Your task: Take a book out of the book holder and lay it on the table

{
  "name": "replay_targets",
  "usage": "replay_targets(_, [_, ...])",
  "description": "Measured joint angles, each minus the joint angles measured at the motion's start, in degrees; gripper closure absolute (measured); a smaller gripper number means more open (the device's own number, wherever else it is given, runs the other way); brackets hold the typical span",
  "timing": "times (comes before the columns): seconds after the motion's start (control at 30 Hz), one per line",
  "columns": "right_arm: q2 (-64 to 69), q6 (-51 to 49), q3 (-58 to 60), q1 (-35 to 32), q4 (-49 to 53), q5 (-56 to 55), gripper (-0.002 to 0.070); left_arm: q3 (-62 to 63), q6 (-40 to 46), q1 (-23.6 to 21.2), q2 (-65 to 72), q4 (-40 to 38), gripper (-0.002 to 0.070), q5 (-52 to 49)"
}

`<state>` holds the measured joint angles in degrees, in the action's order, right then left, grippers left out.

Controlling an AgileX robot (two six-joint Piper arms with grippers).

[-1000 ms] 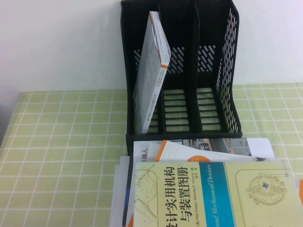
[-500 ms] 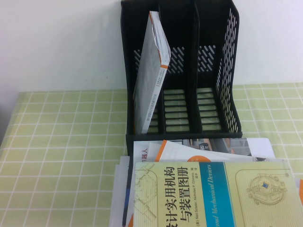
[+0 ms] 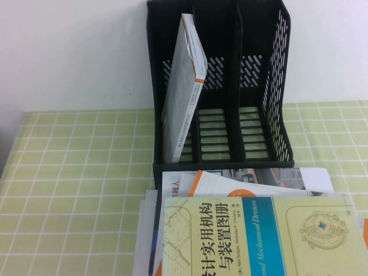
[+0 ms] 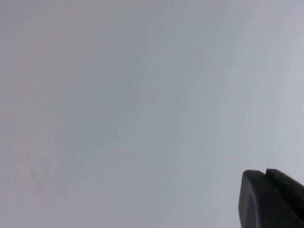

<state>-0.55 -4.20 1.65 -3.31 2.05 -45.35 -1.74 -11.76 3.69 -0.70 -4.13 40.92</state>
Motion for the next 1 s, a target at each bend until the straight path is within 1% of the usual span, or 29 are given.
replay_targets(0.13, [0.0,-2.7,0.0,0.0,0.0,-7.3,0.0678,0.0,-3.7,0.0,0.0,-1.9,0.0678,11.0])
replay_targets(0.2, [0.0,-4.7,0.0,0.0,0.0,-9.2,0.0678,1.5,-5.6,0.0,0.0,-3.8,0.0678,12.7])
replay_targets(0.3, [0.0,-7.4,-2.1,0.0,0.1,-9.5,0.0678,7.5,-6.9,0.0,0.0,-4.8,0.0678,11.9])
replay_targets(0.4, [0.0,-9.3,-8.0,0.0,0.2,-8.7,0.0678,17.5,-7.1,0.0,0.0,-3.4,0.0678,4.5])
replay_targets(0.5, [-0.1,-10.1,-16.1,0.0,0.9,-3.8,0.0678,28.2,-7.1,0.0,-0.2,-0.1,0.0678,-8.7])
replay_targets(0.57, [-0.3,-10.8,-22.8,0.0,2.1,3.1,0.0678,34.9,-7.1,0.0,0.0,1.2,0.0678,-17.0])
replay_targets(0.67, [0.2,-11.4,-32.6,0.0,2.7,13.4,0.0678,42.9,-7.1,0.0,2.5,1.7,0.0678,-24.6])
replay_targets(0.83, [7.4,-9.6,-47.5,0.0,6.1,25.9,0.0678,49.6,-6.3,0.0,10.9,2.2,0.0678,-36.0])
replay_targets(0.9, [11.9,-7.5,-52.1,0.0,8.4,30.6,0.0678,50.8,-5.4,1.0,14.3,2.2,0.0678,-39.8])
replay_targets(1.0, [18.4,-3.3,-58.6,0.0,10.2,40.0,0.0678,51.3,-3.2,3.7,19.0,2.2,0.0678,-44.9])
